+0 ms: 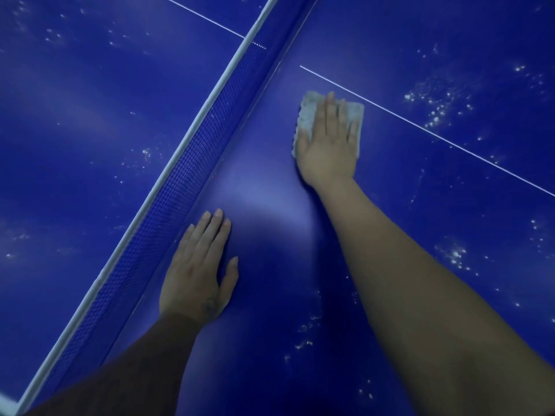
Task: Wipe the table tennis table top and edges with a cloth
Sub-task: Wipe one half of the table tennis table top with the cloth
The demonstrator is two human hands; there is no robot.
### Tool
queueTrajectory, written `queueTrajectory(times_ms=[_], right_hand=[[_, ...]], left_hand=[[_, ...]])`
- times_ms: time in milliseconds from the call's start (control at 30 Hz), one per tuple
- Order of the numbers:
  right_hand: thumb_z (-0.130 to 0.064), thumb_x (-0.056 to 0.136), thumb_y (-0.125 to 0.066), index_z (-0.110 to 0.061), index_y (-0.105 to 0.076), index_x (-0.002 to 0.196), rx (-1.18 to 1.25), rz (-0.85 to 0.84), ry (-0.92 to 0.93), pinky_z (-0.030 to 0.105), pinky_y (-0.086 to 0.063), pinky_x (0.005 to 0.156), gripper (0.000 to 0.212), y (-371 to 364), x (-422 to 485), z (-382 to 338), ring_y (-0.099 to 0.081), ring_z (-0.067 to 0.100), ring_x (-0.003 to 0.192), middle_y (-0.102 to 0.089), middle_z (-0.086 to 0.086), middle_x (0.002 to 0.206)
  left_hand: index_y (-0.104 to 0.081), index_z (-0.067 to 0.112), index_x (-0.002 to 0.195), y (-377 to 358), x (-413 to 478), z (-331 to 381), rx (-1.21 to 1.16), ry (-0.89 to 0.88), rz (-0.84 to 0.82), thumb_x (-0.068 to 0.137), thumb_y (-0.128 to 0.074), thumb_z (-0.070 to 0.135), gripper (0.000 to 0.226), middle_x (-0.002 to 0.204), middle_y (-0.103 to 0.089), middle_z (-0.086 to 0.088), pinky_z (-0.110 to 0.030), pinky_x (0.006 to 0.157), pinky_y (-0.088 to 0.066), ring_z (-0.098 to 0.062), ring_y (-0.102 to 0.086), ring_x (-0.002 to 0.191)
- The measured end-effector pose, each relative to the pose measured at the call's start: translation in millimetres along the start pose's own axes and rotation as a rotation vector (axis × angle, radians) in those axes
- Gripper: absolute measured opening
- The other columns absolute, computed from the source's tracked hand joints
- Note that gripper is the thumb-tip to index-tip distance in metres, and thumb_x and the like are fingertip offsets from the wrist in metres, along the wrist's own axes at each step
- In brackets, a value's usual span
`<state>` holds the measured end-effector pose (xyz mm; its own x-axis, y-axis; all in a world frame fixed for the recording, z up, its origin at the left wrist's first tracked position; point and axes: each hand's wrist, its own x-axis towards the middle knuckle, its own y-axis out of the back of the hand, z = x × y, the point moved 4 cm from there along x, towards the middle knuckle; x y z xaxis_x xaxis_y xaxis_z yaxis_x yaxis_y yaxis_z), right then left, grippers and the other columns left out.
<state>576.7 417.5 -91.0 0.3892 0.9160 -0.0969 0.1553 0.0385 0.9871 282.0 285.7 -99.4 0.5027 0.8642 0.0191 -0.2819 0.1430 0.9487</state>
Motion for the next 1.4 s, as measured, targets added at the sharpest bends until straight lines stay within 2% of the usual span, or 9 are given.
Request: queueTrajectory(times_ms=[100,200,433,633,767,933,1067,1267,1400], right_hand=[[-0.051,0.106,-0.022,-0.012,-0.017,0.17,0.025,-0.001,0.004,0.05,-0.005,0.134,0.075,3.4,10.8,30.3,-0.008,0.027,0.165,-0.011,0.006,0.179],[-0.05,0.105,-0.02,-0.015,-0.019,0.17,0.023,0.066,-0.161,0.055,-0.009,0.133,0.074,10.0,-7.2,94.4,-0.014,0.033,0.164,-0.016,0.01,0.178],[-0.046,0.111,-0.019,-0.019,-0.002,0.172,0.087,0.034,-0.613,0.052,0.007,0.131,0.069,20.3,-37.4,130.8,0.004,0.035,0.165,0.002,0.012,0.179],[-0.048,0.107,-0.021,-0.025,-0.008,0.172,0.072,-0.003,-0.209,0.054,0.004,0.132,0.07,4.0,-37.9,55.9,0.001,0.036,0.165,-0.002,0.011,0.179],[-0.049,0.11,-0.021,-0.027,-0.011,0.172,0.034,-0.02,-0.011,0.054,-0.002,0.133,0.066,0.7,-72.3,87.8,-0.007,0.033,0.165,-0.009,0.009,0.179],[-0.055,0.105,-0.008,-0.028,-0.008,0.172,0.087,0.03,-0.375,0.061,-0.005,0.131,0.071,12.4,-108.5,166.3,-0.004,0.033,0.165,-0.005,0.01,0.179],[-0.056,0.099,0.0,-0.019,-0.008,0.172,0.092,0.079,-0.544,0.062,-0.003,0.131,0.082,8.1,-109.1,126.2,-0.001,0.039,0.165,-0.003,0.015,0.179],[-0.047,0.111,-0.026,-0.021,-0.021,0.171,0.018,0.095,-0.071,0.057,-0.01,0.132,0.065,-14.1,-129.7,22.1,-0.016,0.037,0.164,-0.017,0.012,0.178],[-0.048,0.112,-0.026,-0.026,-0.018,0.171,0.001,0.051,0.096,0.056,-0.01,0.133,0.064,-14.9,-146.7,54.4,-0.014,0.032,0.165,-0.014,0.006,0.179]], left_hand=[[-0.038,0.005,0.166,-0.4,-0.4,0.0,0.005,0.0,0.0,0.109,-0.045,0.037,0.065,0.177,-0.029,-0.007,-0.05,0.134,-0.022,-0.024,-0.02,0.166],[-0.038,0.005,0.166,0.1,-0.1,0.0,0.001,0.0,-0.009,0.108,-0.045,0.037,0.066,0.177,-0.028,-0.007,-0.052,0.133,-0.024,-0.025,-0.019,0.167],[-0.038,0.005,0.166,1.5,-0.7,0.7,0.016,0.004,-0.025,0.108,-0.044,0.037,0.067,0.177,-0.028,-0.007,-0.052,0.133,-0.023,-0.026,-0.02,0.166],[-0.038,0.005,0.166,0.1,-0.5,1.2,0.018,-0.007,-0.011,0.108,-0.044,0.037,0.066,0.177,-0.028,-0.007,-0.052,0.133,-0.024,-0.025,-0.02,0.166],[-0.038,0.004,0.165,0.8,-0.3,0.5,0.002,-0.01,-0.003,0.108,-0.047,0.034,0.065,0.177,-0.028,-0.008,-0.053,0.133,-0.024,-0.026,-0.02,0.166],[-0.04,0.005,0.165,1.3,-0.2,0.6,-0.009,-0.001,-0.004,0.107,-0.048,0.034,0.065,0.177,-0.028,-0.008,-0.053,0.133,-0.024,-0.026,-0.021,0.166],[-0.039,0.005,0.165,1.7,0.2,1.4,-0.006,0.001,-0.01,0.108,-0.045,0.036,0.066,0.177,-0.028,-0.008,-0.053,0.133,-0.024,-0.025,-0.02,0.166],[-0.038,0.005,0.166,1.6,-0.4,1.8,-0.013,-0.01,0.019,0.109,-0.045,0.035,0.065,0.177,-0.027,-0.007,-0.049,0.135,-0.019,-0.025,-0.02,0.167],[-0.039,0.005,0.165,2.3,0.4,1.9,-0.014,-0.014,0.023,0.108,-0.046,0.035,0.065,0.177,-0.028,-0.008,-0.051,0.134,-0.021,-0.026,-0.02,0.166]])
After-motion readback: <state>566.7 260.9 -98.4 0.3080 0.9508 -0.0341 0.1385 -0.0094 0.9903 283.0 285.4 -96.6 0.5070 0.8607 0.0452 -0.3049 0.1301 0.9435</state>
